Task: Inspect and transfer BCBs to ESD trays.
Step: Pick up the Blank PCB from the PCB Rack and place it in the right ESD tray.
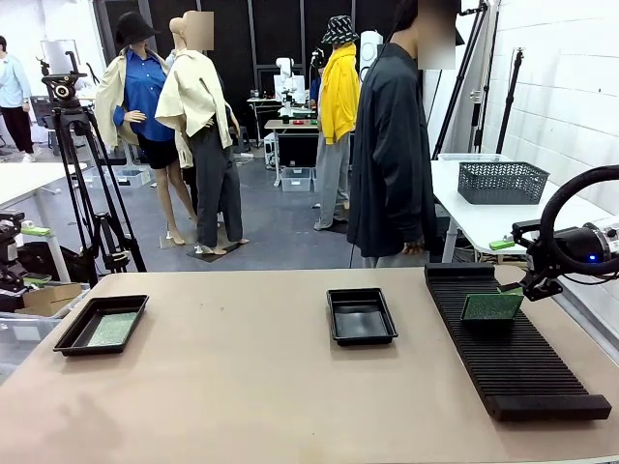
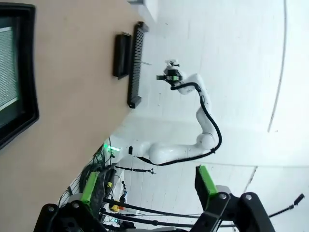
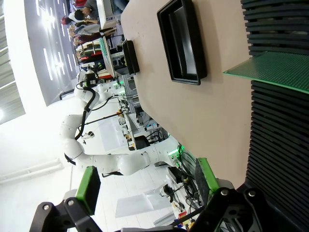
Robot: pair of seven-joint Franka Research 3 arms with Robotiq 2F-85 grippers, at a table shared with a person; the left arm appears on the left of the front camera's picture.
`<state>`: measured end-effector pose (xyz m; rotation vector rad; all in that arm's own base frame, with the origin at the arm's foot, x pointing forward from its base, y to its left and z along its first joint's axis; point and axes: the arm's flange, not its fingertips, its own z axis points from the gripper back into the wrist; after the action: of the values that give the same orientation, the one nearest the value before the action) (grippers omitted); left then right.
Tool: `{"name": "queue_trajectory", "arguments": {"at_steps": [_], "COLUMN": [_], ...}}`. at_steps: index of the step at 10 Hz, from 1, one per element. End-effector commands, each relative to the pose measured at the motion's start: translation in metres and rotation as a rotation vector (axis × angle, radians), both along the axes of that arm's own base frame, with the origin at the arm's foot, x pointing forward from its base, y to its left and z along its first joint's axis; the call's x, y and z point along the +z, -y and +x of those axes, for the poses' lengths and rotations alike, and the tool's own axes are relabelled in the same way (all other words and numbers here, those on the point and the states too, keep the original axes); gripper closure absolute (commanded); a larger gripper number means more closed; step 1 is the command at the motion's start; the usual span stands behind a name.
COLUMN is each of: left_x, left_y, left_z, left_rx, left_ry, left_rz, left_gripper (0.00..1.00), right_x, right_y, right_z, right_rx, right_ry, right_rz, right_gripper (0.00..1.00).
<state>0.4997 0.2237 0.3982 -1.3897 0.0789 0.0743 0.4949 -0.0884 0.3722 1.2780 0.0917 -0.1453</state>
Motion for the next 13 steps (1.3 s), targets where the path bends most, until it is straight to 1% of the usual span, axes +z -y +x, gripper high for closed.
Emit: {"name": "queue_trajectory", "arguments": {"at_steps": [1, 3, 5, 7, 8, 9, 13], "left_x": [-0.007, -0.011, -0.018, -0.020, -0.020, -0.021, -0.021], "left_y": [0.008, 0.010, 0.006, 0.005, 0.008, -0.002, -0.002], "left_z": [-0.012, -0.025, -0.033, -0.035, -0.036, -0.032, -0.032], "left_rx": [0.001, 0.088, 0.124, 0.114, 0.070, 0.100, 0.100], "left_ry": [0.109, 0.216, 0.308, 0.284, 0.271, 0.274, 0.274], "left_rz": [-0.078, -0.063, -0.071, -0.060, -0.054, -0.074, -0.074], "left_gripper": [0.00, 0.00, 0.00, 0.00, 0.00, 0.00, 0.00], "right_x": [0.002, 0.002, 0.002, 0.002, 0.002, 0.002, 0.002], "right_y": [-0.001, -0.001, -0.001, -0.001, -0.001, -0.001, -0.001], "right_z": [-0.001, -0.001, -0.001, -0.001, -0.001, -0.001, -0.001], "right_rx": [0.001, 0.001, 0.001, 0.001, 0.001, 0.001, 0.001], "right_ry": [0.003, 0.003, 0.003, 0.003, 0.003, 0.003, 0.003], "right_rz": [0.001, 0.001, 0.001, 0.001, 0.001, 0.001, 0.001], "right_gripper": [0.00, 0.00, 0.00, 0.00, 0.00, 0.00, 0.00]}}
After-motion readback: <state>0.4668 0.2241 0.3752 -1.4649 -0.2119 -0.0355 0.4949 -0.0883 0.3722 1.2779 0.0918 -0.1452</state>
